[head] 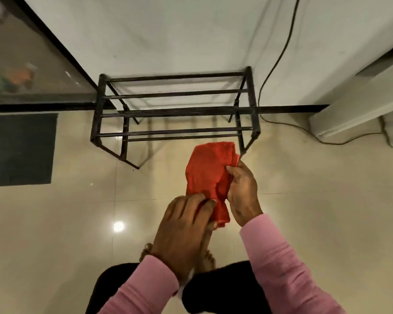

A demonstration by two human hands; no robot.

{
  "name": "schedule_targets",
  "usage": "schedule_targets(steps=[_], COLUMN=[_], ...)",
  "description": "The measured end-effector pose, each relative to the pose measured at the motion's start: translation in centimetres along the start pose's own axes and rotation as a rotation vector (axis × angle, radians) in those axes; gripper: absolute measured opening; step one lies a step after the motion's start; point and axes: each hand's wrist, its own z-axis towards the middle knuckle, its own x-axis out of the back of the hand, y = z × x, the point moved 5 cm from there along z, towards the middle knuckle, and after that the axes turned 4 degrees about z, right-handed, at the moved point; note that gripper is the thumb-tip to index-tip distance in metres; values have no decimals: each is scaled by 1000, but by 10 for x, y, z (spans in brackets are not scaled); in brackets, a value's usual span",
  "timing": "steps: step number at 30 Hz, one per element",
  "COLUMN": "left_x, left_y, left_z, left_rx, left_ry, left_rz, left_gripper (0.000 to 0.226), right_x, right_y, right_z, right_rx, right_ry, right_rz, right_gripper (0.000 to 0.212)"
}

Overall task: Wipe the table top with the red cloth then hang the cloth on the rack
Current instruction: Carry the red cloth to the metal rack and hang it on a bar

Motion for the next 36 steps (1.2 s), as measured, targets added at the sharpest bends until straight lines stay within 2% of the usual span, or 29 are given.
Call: schedule_targets(steps=[6,14,18,20,22,25,28,30,31,33,36], left_x=[-120,-208,-230,-235,-232,-223,-225,-229,-230,-232,-233], left_y=[-77,-121,-142,-145,-144,-150,-164,-177,-182,-188,-185], left_z=[15,34,53,64,71,72,72,73,73,74,75], left_rx=[-159,-289,-24,10,4,129,309,382,420,492,509], left_ry=[65,246,216,156,104,71,40,45,54,62,67], left_rz=[84,-55,-476,-663,-749,-966,-1198,-1265,-1303,-1383,-1480], left_gripper=[34,18,13,12,18,21,18,18,17,17,23], right_x=[16,32,31,31,30,28,26,27,24,16,2], right_y=[98,153,155,149,143,141,150,149,144,135,133], right_z=[105,171,185,186,182,169,167,169,166,158,143], right_rx=[38,142,229,302,339,341,319,421,500,614,648], right_ry=[62,-11,-89,-95,-72,-37,4,93,105,20,-178], right_rz=[50,-94,-315,-403,-428,-456,-636,-818,-841,-823,-789], right_gripper=[25,19,17,13,8,8,35,49,48,34,18])
